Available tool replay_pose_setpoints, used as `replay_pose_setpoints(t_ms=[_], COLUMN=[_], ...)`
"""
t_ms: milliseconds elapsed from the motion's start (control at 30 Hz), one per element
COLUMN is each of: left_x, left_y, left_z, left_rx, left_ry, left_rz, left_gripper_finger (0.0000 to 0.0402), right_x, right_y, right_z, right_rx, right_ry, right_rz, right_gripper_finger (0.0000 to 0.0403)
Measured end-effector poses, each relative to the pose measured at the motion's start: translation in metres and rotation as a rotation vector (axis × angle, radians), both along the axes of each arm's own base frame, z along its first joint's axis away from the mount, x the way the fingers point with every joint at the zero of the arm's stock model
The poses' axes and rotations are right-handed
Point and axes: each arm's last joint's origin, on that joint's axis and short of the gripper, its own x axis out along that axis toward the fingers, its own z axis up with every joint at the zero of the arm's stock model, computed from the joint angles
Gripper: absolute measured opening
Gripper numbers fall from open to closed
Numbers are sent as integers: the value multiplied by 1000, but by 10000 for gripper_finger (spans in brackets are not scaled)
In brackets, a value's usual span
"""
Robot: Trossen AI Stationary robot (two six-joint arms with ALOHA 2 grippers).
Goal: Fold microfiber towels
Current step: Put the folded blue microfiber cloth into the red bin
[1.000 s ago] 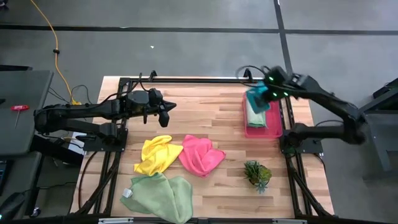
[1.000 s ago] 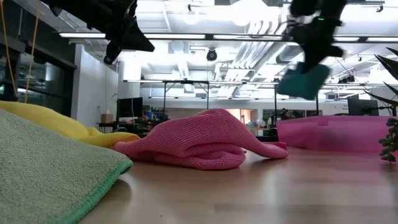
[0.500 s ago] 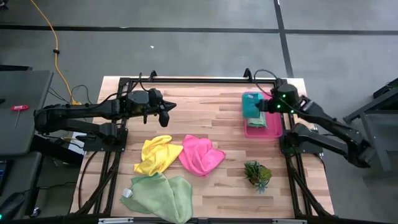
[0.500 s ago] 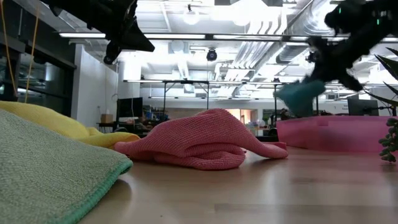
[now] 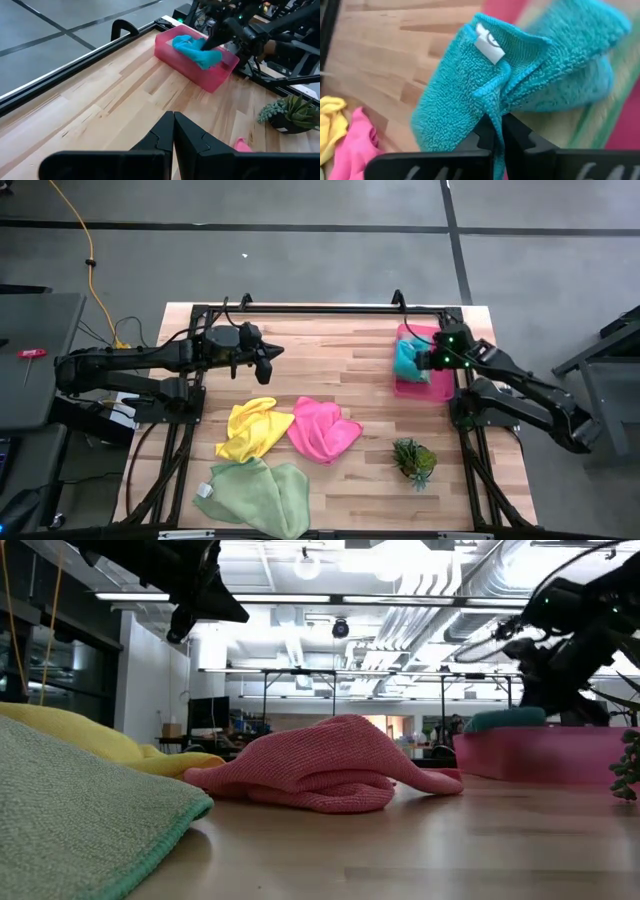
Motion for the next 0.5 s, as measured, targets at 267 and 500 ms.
replay_pose_setpoints(t_ms=[267, 500], left_x=[0, 0], left_y=[0, 0], left_z=[0, 0], left_rx=[-9, -9], left_ry=[-4, -4], left_rz=[4, 4], left_gripper_finger=[0, 0], right_x=[8, 5], right_y=[-16, -18], right_z=[50, 47], right_rx=[-250, -281], right_ry=[-124, -129], right_rz=[113, 0], right_gripper_finger=[0, 0])
